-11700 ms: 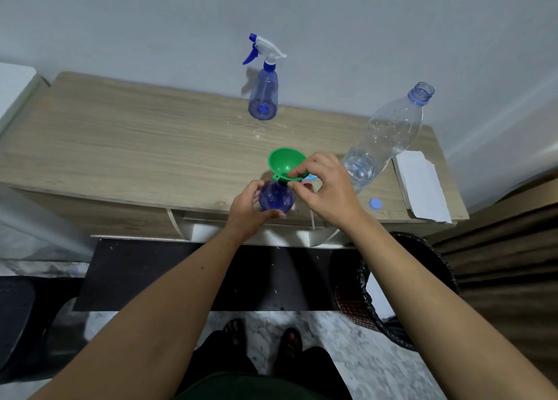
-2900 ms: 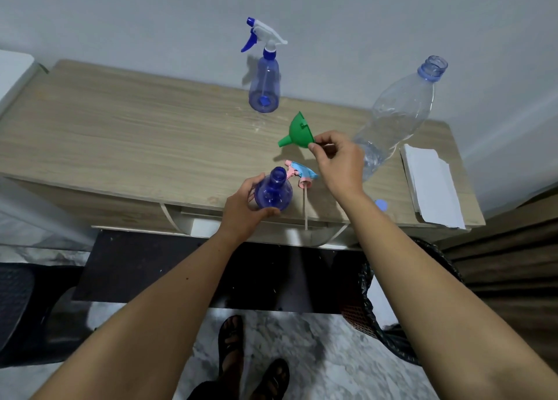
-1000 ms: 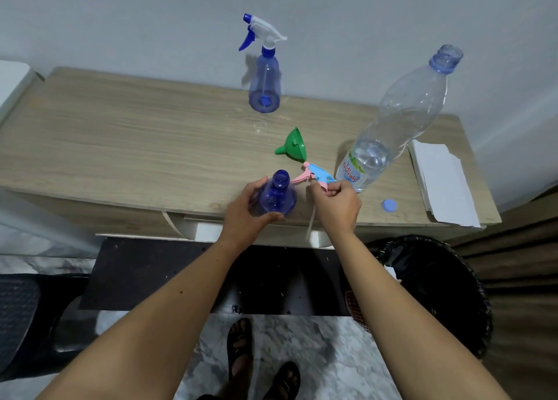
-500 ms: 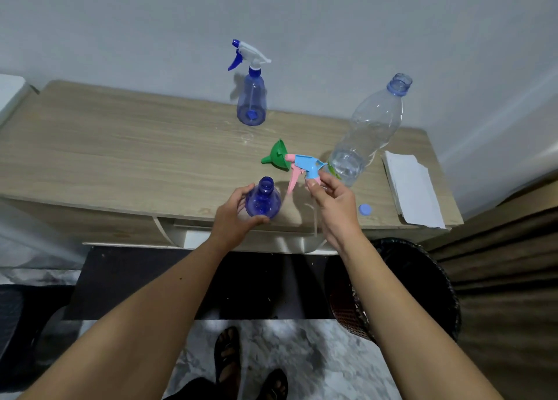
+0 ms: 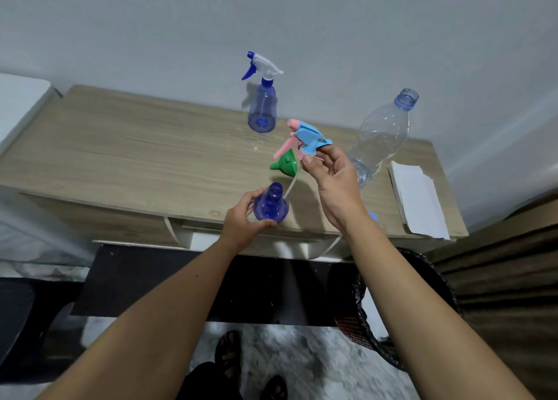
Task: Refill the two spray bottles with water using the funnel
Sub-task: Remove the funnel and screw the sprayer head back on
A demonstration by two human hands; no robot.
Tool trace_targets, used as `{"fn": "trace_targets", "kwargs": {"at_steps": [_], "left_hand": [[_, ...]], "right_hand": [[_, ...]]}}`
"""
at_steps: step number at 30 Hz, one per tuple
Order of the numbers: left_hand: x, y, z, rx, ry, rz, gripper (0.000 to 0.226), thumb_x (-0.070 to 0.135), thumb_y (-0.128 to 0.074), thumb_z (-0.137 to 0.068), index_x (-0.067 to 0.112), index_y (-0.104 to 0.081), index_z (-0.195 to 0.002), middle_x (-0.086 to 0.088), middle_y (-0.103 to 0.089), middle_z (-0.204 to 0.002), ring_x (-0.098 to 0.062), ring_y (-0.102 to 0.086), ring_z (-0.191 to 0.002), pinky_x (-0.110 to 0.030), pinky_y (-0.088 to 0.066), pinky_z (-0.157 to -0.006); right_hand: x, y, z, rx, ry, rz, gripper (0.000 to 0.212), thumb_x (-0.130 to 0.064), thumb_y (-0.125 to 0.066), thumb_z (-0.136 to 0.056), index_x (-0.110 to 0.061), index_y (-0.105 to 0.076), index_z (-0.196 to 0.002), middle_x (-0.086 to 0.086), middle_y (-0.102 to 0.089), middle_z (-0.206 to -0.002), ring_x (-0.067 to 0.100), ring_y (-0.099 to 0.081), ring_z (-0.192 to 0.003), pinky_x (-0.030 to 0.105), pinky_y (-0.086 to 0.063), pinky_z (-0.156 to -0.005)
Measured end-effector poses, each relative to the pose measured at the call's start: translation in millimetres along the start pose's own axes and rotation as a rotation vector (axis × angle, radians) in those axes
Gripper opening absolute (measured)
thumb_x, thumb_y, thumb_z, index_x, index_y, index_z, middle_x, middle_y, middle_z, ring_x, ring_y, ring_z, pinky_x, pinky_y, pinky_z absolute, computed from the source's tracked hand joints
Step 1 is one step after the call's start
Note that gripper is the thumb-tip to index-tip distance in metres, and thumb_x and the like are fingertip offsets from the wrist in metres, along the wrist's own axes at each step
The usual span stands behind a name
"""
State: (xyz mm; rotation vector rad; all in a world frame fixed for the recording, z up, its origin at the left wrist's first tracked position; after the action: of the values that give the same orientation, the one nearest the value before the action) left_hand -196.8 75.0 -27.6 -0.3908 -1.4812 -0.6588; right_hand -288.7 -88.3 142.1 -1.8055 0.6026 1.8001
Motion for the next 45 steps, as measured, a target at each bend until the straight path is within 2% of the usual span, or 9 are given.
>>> {"fn": "trace_targets", "kwargs": {"at_steps": [3, 11, 15, 17, 20, 25, 28, 38, 45], "left_hand": [[-4.1, 0.4, -0.9, 0.011, 0.011, -0.007, 0.09, 0.011, -0.102, -0.058, 0.024, -0.059, -0.136, 0.005, -0.069, -0.132, 0.0, -0.066, -0.122, -0.031, -0.05, -0.113], [-9.1, 0.6, -4.4, 0.02, 0.027, -0.009, 0.09, 0.01, -0.102, -0.059, 0.019, -0.059, -0.138, 0.001, -0.069, -0.133, -0.012, -0.066, -0.126, -0.034, -0.052, -0.112], [-9.7, 0.7, -4.5, 0.02, 0.035, 0.004, 0.095, 0.029, -0.1, -0.052, 0.022, -0.059, -0.137, 0.006, -0.07, -0.132, -0.007, -0.067, -0.124, -0.031, -0.053, -0.109], [-12.1, 0.3, -5.0, 0.021, 0.04, -0.005, 0.095, 0.023, -0.101, -0.054, 0.017, -0.059, -0.14, 0.007, -0.07, -0.131, -0.006, -0.067, -0.123, -0.034, -0.053, -0.11], [-12.0, 1.0, -5.0, 0.017, 0.029, -0.026, 0.093, 0.012, -0.102, -0.059, 0.016, -0.059, -0.142, 0.004, -0.07, -0.132, -0.005, -0.067, -0.123, -0.037, -0.054, -0.11], [-9.3, 2.1, -3.1, 0.005, 0.021, -0.029, 0.093, 0.034, -0.1, -0.054, 0.03, -0.06, -0.138, 0.006, -0.071, -0.132, -0.012, -0.067, -0.124, -0.044, -0.055, -0.109], [-7.5, 2.6, -3.5, 0.015, -0.014, -0.046, 0.086, 0.043, -0.098, -0.053, 0.05, -0.06, -0.129, 0.012, -0.073, -0.125, -0.014, -0.069, -0.12, -0.051, -0.055, -0.106], [-4.7, 1.9, -2.5, 0.013, -0.053, -0.04, 0.085, 0.051, -0.095, -0.054, 0.055, -0.057, -0.13, 0.014, -0.073, -0.122, -0.015, -0.07, -0.119, -0.045, -0.057, -0.104], [-3.8, 3.9, -2.6, 0.023, -0.041, -0.042, 0.079, 0.044, -0.097, -0.055, 0.066, -0.057, -0.119, 0.011, -0.075, -0.124, -0.015, -0.071, -0.118, -0.052, -0.057, -0.103]], "right_hand": [[-3.9, -5.3, -4.8, -0.004, 0.012, -0.03, 0.036, 0.0, -0.07, -0.097, -0.002, -0.061, -0.133, 0.011, -0.071, -0.119, 0.007, -0.071, -0.101, 0.028, -0.055, -0.099], [1.8, -14.0, -8.2, -0.032, 0.017, -0.006, 0.035, -0.001, -0.072, -0.097, -0.003, -0.062, -0.13, 0.021, -0.071, -0.123, 0.017, -0.07, -0.109, 0.038, -0.053, -0.108], [29.3, -12.1, 0.0, -0.039, -0.016, 0.126, 0.032, -0.001, -0.074, -0.096, 0.002, -0.061, -0.125, -0.003, -0.074, -0.09, 0.003, -0.071, -0.085, 0.023, -0.056, -0.091], [41.2, -9.7, 4.1, -0.049, -0.027, 0.187, 0.031, -0.003, -0.076, -0.095, 0.002, -0.062, -0.122, -0.005, -0.071, -0.083, 0.003, -0.068, -0.078, 0.016, -0.054, -0.082], [52.1, -10.7, 7.4, -0.07, -0.059, 0.227, 0.032, -0.002, -0.078, -0.093, 0.003, -0.064, -0.121, 0.011, -0.073, -0.093, 0.01, -0.069, -0.084, 0.017, -0.055, -0.082], [61.1, -13.6, 5.5, -0.069, -0.06, 0.271, 0.033, -0.002, -0.08, -0.09, 0.0, -0.068, -0.121, 0.018, -0.073, -0.104, 0.013, -0.069, -0.092, 0.021, -0.059, -0.089], [64.8, -12.5, 6.7, -0.078, -0.064, 0.279, 0.033, 0.001, -0.078, -0.091, 0.0, -0.068, -0.122, 0.014, -0.073, -0.107, 0.015, -0.068, -0.096, 0.02, -0.058, -0.09], [80.6, -16.5, 10.2, -0.049, -0.107, 0.2, 0.031, 0.002, -0.075, -0.093, 0.0, -0.067, -0.123, 0.003, -0.076, -0.108, -0.002, -0.071, -0.096, 0.017, -0.055, -0.091], [89.1, -15.9, 11.1, -0.004, -0.128, 0.064, 0.035, -0.003, -0.077, -0.092, -0.002, -0.067, -0.126, 0.014, -0.076, -0.119, 0.012, -0.072, -0.106, 0.026, -0.056, -0.098]]}}
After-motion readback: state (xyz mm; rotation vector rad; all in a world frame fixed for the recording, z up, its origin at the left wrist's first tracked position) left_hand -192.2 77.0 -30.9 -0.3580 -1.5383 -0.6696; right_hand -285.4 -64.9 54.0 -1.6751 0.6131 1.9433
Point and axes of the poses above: each hand's wrist, its own z-axis away from the middle knuckle, its own y-axis out of the back of the hand, x = y × z, the point moved 4 cm from there along -z, towards the middle knuckle
